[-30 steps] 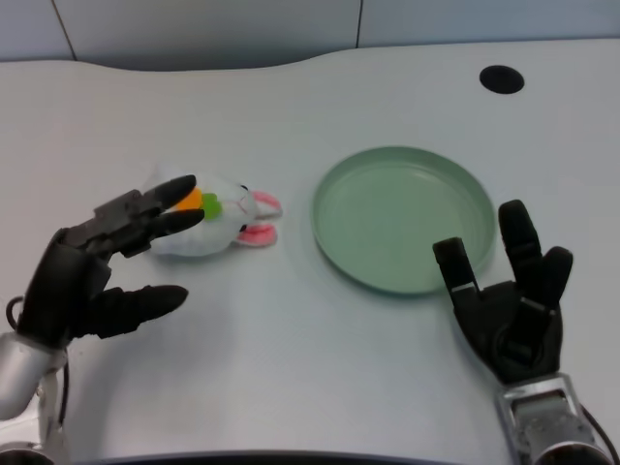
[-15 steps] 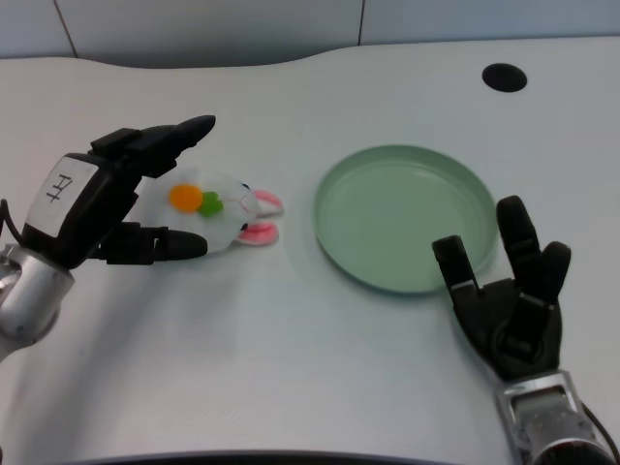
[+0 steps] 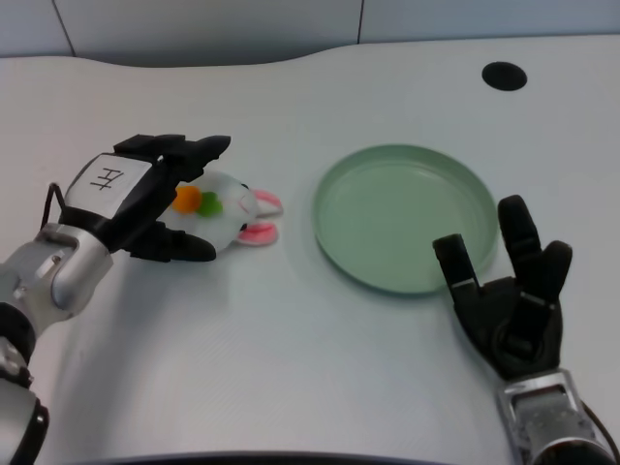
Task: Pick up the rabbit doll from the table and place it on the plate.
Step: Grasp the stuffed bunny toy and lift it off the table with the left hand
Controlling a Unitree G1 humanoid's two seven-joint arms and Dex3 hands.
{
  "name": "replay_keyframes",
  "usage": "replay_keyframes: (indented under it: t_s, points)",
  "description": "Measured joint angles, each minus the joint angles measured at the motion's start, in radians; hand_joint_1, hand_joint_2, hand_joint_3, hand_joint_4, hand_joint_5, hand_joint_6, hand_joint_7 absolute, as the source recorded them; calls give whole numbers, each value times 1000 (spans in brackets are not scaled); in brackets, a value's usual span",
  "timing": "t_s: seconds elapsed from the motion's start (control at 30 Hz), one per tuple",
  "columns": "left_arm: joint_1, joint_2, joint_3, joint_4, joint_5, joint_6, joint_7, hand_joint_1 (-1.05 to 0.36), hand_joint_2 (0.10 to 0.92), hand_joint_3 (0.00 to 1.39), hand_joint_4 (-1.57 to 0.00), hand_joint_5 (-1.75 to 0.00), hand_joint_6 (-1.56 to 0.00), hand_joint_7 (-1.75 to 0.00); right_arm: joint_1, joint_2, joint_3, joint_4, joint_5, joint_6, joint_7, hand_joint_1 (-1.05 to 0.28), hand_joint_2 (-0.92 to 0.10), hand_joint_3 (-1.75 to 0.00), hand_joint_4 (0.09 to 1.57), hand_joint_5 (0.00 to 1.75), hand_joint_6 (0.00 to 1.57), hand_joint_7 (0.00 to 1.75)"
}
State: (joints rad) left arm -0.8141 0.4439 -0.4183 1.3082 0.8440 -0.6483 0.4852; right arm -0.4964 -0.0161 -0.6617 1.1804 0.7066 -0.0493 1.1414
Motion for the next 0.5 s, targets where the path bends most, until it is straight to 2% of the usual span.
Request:
replay_keyframes:
  t_s: [0.1,0.3,0.33,0.37,0.5]
  points:
    - [-10,-25,-53,33,18,99,-38,-1043,869,7,-186,-15,-206,-9,3,1,-2,-5,2,0,4,-649,-921,-262,633,1031,1038,29]
    - [-15,-51,-84,38,7,149,-76,-993,846,0,-270,-44,-257,-21,12,6,-5,-22,7,-1,4,-654,-921,-255,651,1042,1058,36]
    - [-16,-51,-96,39,11,156,-64,-933,810,0,-426,-81,-353,-32,13,7,-6,-24,7,-1,4,-656,-921,-252,652,1052,1053,33]
    - [-16,-52,-118,40,23,170,-36,-906,802,2,-505,-91,-403,-33,14,7,-7,-27,8,-1,4,-660,-921,-233,648,1057,1058,34]
    - [-16,-60,-192,53,72,218,67,-839,809,8,-620,-105,-495,-32,20,9,-8,-38,13,0,4,-667,-921,-212,649,1061,1059,33]
